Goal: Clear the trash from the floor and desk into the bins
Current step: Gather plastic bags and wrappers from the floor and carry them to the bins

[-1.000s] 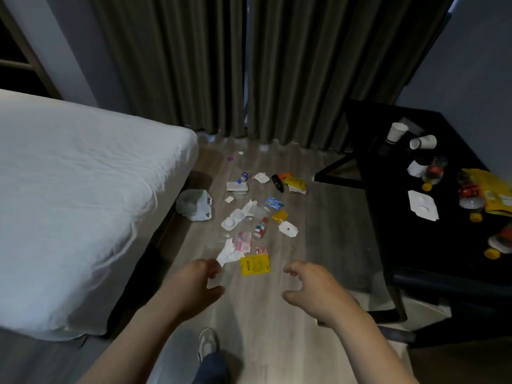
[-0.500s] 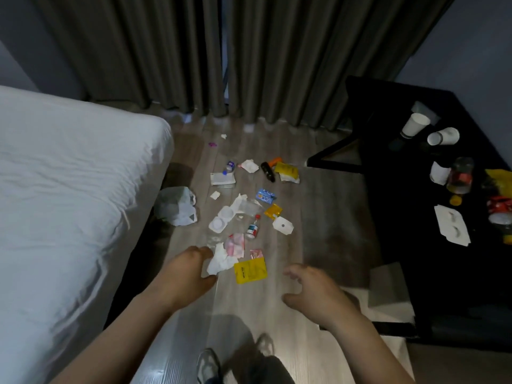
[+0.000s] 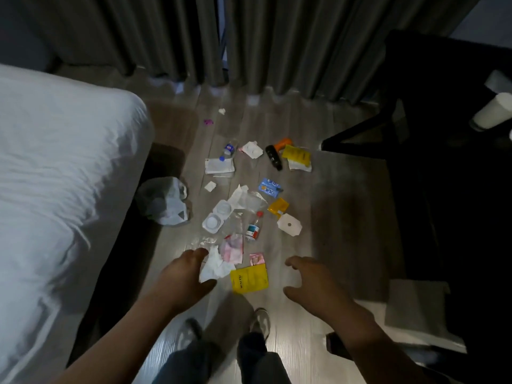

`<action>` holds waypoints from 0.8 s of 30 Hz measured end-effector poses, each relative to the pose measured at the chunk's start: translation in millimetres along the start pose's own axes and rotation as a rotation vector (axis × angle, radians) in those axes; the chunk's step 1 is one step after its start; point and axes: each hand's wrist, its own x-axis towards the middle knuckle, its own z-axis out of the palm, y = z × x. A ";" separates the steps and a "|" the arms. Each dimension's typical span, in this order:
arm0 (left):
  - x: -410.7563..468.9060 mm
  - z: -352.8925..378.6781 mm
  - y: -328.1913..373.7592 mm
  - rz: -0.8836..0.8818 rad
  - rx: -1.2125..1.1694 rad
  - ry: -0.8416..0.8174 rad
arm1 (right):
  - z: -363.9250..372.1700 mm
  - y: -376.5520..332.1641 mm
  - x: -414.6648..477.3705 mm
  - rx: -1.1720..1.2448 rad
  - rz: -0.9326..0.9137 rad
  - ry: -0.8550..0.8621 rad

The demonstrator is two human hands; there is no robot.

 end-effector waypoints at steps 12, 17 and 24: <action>244.6 181.9 -125.5 -0.052 0.074 -0.104 | 206.1 113.0 245.6 0.032 -0.047 0.072; 321.2 275.8 -188.7 -0.010 0.065 -0.121 | 293.6 163.0 331.5 0.007 -0.102 0.071; 414.8 386.3 -260.5 0.110 0.124 -0.035 | 392.0 206.6 443.0 -0.151 -0.213 -0.039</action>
